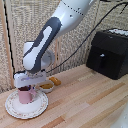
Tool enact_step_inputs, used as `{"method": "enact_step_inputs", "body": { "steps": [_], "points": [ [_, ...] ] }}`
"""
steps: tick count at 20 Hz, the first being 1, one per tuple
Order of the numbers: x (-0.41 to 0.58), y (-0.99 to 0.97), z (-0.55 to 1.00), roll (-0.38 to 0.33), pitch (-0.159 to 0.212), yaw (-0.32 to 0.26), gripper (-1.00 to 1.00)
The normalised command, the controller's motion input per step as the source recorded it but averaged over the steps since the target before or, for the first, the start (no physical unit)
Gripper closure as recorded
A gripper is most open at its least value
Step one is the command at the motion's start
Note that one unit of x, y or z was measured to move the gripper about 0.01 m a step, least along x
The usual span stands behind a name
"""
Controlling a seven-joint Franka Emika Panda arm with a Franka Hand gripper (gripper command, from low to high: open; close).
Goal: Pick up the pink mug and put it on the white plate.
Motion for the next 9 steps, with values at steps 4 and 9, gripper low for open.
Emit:
{"method": "enact_step_inputs", "body": {
  "steps": [4,9],
  "points": [
    [0.085,-0.03,0.66,0.052,0.085,0.018,-1.00],
    [0.124,-0.09,0.66,0.057,0.119,0.032,-1.00]
  ]
}}
